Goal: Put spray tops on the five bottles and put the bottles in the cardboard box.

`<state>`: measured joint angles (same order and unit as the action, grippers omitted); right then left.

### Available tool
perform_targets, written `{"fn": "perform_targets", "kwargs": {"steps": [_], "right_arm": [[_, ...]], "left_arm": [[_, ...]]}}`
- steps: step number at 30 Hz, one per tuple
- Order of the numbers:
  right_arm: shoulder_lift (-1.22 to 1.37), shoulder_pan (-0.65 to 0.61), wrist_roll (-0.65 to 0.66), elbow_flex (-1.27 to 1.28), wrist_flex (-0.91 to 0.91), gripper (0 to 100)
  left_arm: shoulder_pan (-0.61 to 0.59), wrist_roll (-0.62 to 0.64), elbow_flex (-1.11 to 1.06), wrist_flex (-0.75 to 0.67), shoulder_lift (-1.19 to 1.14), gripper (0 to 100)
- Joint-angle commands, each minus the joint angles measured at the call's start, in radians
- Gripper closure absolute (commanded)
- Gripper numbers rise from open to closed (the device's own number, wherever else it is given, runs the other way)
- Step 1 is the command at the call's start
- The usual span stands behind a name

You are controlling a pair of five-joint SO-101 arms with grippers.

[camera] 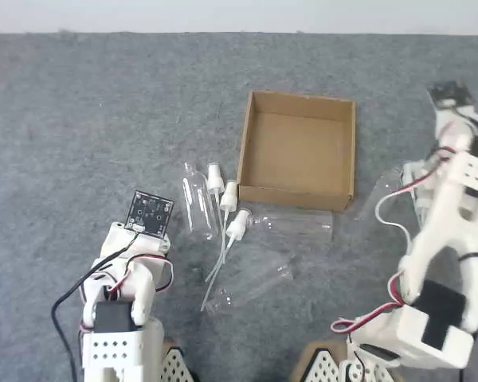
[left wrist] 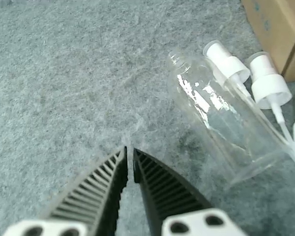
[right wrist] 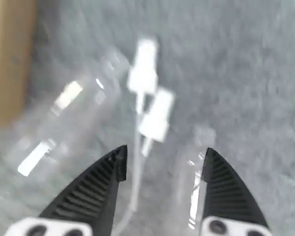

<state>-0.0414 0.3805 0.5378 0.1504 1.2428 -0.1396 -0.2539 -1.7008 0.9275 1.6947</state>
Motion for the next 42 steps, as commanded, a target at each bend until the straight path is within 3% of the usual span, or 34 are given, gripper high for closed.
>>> {"fn": "perform_targets", "kwargs": {"steps": [1,7,12,18,29,36,42], "right_arm": [[0.071,-0.036,-0.126,-0.132,0.007,80.1],[0.297,0.036,-0.147,-0.307,0.018,80.2],[0.43,0.056,-0.143,-0.381,0.018,88.1],[0.501,0.054,-0.143,-0.388,0.008,85.3],[0.579,0.061,-0.144,-0.387,0.018,85.5],[0.545,0.061,-0.141,-0.396,0.025,98.8],[0.429,0.067,-0.143,-0.505,0.173,97.8]], "left_arm": [[0.002,0.011,0.01,0.002,0.015,99],[0.003,0.011,0.01,0.002,0.014,99],[0.005,0.011,0.01,0.002,0.014,99],[0.005,0.011,0.01,0.002,0.012,99],[0.005,0.011,0.01,0.002,0.012,99],[0.005,0.011,0.01,0.002,0.012,99],[0.005,0.011,0.01,0.002,0.012,99]]}}
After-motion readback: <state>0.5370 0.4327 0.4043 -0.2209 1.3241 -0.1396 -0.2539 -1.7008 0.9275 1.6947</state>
